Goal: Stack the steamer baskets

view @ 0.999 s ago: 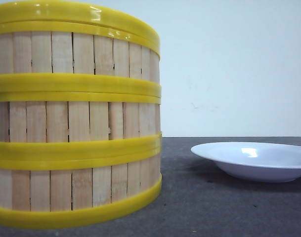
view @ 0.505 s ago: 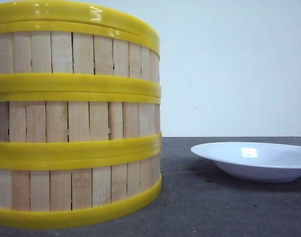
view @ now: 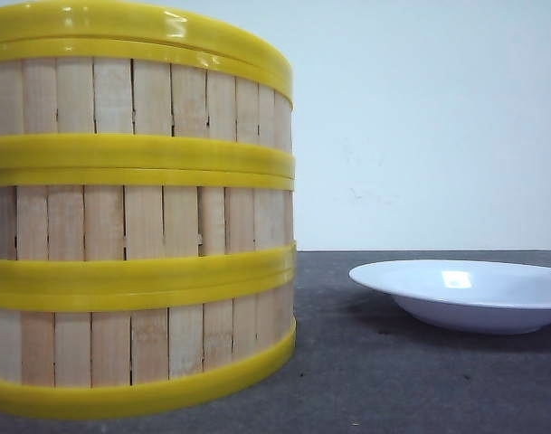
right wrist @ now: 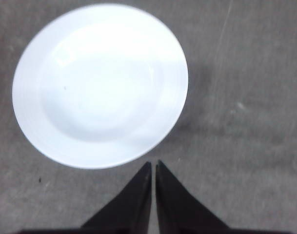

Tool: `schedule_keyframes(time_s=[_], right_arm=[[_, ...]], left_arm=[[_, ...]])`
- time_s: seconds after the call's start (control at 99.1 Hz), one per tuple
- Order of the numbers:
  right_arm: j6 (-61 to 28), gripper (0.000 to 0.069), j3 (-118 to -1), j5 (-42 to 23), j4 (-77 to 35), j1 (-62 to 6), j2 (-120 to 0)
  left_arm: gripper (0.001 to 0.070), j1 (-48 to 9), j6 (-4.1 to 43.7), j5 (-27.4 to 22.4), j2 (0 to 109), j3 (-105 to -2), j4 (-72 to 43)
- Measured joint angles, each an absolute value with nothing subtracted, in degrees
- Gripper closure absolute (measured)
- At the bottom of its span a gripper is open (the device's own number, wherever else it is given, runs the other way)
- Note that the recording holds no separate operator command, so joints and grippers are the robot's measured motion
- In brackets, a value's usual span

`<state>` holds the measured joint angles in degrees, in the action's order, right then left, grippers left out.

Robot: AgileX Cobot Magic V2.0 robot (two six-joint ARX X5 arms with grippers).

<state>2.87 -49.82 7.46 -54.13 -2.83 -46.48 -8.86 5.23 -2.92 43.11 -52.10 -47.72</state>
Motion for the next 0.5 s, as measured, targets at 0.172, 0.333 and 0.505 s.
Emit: schedule_keyframes(time_s=[0.172,0.333,0.505], right_arm=[[3.1,0.0682,-49.8,7.5,-51.7,-2.9,-46.5],[3.1,0.0682,-49.8,7.5,-49.3,-2.9,-46.5],[3.2,0.0682,-49.8,7.5,-46.2,-2.9,-46.5]], left_arm=[[0.0695,-8.9,5.7,-2.9,43.1,-52.1,-47.7],[0.0695,-8.9,5.8,-2.9,43.1,-52.1,-47.7],[0.0695,-8.8,5.7,-2.4,42.9,-52.1,-47.7]])
